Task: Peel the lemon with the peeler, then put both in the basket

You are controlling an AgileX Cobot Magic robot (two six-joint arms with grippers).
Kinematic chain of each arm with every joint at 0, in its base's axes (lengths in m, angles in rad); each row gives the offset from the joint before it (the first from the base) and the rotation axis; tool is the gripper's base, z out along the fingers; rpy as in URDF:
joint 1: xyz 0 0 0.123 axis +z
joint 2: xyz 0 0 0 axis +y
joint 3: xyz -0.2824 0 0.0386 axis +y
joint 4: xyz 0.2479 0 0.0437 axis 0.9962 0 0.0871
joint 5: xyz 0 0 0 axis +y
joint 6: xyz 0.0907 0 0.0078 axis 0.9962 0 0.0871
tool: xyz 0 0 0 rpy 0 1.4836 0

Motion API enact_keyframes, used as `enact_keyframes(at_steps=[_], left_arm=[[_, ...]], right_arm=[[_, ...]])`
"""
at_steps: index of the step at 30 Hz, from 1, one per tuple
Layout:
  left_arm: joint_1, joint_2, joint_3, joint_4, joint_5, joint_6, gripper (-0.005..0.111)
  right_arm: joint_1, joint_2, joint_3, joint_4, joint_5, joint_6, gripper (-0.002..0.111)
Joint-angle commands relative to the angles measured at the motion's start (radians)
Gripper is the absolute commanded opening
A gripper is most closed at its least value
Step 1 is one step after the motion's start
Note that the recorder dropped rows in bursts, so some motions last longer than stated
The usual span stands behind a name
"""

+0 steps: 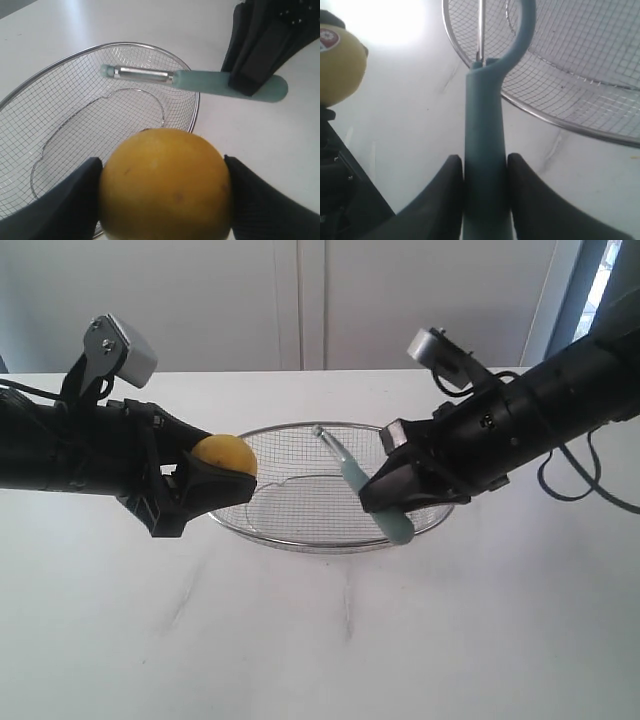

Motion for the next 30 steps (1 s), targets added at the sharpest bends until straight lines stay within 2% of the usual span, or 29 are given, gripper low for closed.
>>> enact_keyframes(at_steps=[1, 11, 19, 30], left_arm=[[-0.004, -0.003, 0.001, -0.029, 0.029, 0.002, 0.0], [-0.004, -0.003, 0.001, -0.029, 0.035, 0.002, 0.0], [-0.004, -0.003, 0.001, -0.029, 0.035, 0.002, 0.0], [-0.004, -0.003, 0.001, -0.029, 0.035, 0.002, 0.0]], right_arm=[[0.058, 0.026, 0.001, 0.018, 0.012, -0.001, 0.0], [0.167, 0.06, 0.001, 0.043, 0.041, -0.001, 0.0], [0.166, 0.056, -0.039, 0.053, 0.111, -0.005, 0.0], [0.158, 0.052, -0.044, 0.049, 0.105, -0.005, 0.0]])
